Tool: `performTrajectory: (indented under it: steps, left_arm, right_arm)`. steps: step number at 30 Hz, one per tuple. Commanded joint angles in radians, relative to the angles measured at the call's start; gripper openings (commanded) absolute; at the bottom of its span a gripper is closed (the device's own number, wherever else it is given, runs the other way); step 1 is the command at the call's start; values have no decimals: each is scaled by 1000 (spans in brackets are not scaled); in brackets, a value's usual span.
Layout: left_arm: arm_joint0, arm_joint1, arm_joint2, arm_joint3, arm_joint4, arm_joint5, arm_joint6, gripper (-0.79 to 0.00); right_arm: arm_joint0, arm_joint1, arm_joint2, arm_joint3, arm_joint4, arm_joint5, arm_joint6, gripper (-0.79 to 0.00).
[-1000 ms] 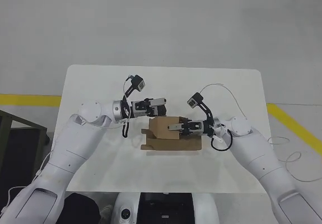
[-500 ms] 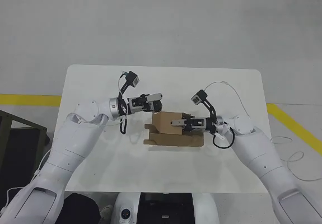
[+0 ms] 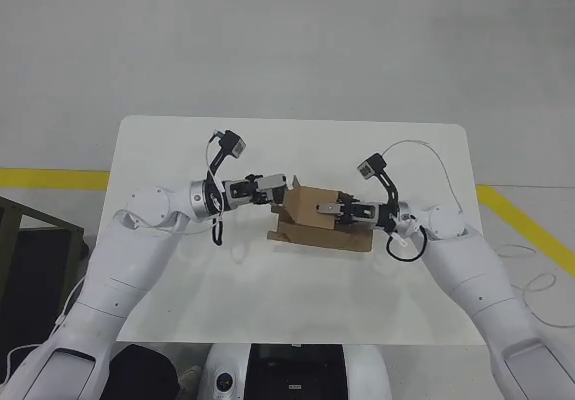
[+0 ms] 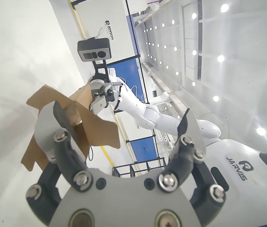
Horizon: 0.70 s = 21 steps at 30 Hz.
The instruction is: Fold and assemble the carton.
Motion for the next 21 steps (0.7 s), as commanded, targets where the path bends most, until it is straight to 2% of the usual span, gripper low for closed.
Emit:
performTrajectory:
  steps: [1,11,21]
  left_arm:
    - [3,-1,9,-2,2,5,-4,0]
    - [-1,-8,51,-4,-11,36,-34,0]
    - [7,-5,42,-9,-50,64,-72,0]
  right_arm:
    - [-3,1,7,-4,3,-3,-4,-785]
    - [-26,7,52,-24,2,-12,-53,-785]
    - [-37,7,84,-26,11,-27,-98,-785]
